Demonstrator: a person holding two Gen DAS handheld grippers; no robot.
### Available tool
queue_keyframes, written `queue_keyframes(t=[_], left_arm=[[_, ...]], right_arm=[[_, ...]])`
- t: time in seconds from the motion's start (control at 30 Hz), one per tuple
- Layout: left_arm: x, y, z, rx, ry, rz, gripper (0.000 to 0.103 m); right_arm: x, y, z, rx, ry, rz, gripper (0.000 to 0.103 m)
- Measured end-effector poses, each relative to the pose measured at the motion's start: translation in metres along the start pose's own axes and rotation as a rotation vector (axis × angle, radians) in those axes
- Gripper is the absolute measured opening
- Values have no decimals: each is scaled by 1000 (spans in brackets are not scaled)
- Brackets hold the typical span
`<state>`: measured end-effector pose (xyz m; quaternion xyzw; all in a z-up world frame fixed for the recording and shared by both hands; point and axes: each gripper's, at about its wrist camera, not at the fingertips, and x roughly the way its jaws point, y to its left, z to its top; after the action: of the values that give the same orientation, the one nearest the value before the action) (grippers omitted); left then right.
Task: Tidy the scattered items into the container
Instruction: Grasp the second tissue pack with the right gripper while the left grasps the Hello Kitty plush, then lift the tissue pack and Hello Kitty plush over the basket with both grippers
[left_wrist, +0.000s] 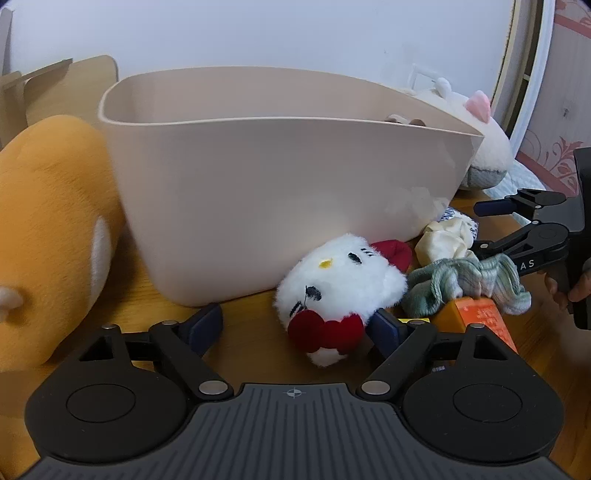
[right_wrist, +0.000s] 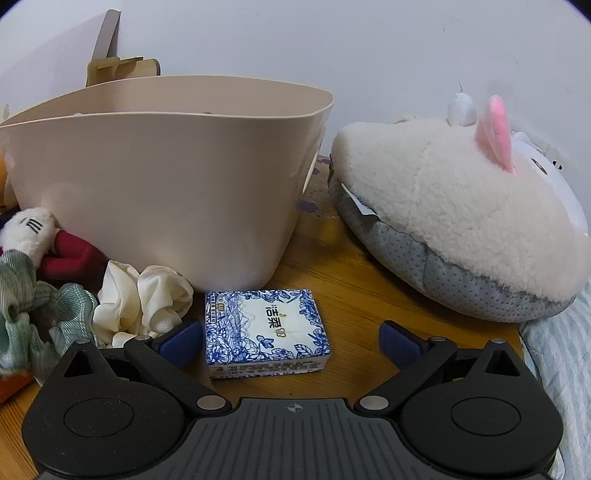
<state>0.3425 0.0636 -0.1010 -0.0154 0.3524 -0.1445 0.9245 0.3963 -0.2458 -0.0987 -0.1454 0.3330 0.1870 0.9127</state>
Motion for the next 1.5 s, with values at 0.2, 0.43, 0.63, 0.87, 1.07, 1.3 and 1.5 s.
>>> queue_keyframes(t=[0.2, 0.43, 0.63, 0.87, 1.07, 1.3, 1.5], left_arm=[[11, -14, 6, 6, 5, -12, 85], [12, -19, 8, -7, 18, -81, 49], [12, -23, 5, -20, 11, -93, 41], [8, -21, 4, -32, 11, -94, 39], [-2, -20, 1, -48, -3, -98, 39], [-22, -23, -2, -59, -33, -103, 39], [-45, -30, -3, -49, -76, -97, 39]], right_arm=[[-4, 1, -2, -4, -11, 7, 100], [-7, 3, -2, 4, -23, 51, 76], [-10, 8, -3, 5, -26, 55, 63], [-15, 13, -7, -12, -31, 30, 62], [-28, 13, -9, -2, -46, 27, 62], [-56, 14, -9, -1, -76, 14, 62], [-85, 16, -8, -4, -111, -1, 62]])
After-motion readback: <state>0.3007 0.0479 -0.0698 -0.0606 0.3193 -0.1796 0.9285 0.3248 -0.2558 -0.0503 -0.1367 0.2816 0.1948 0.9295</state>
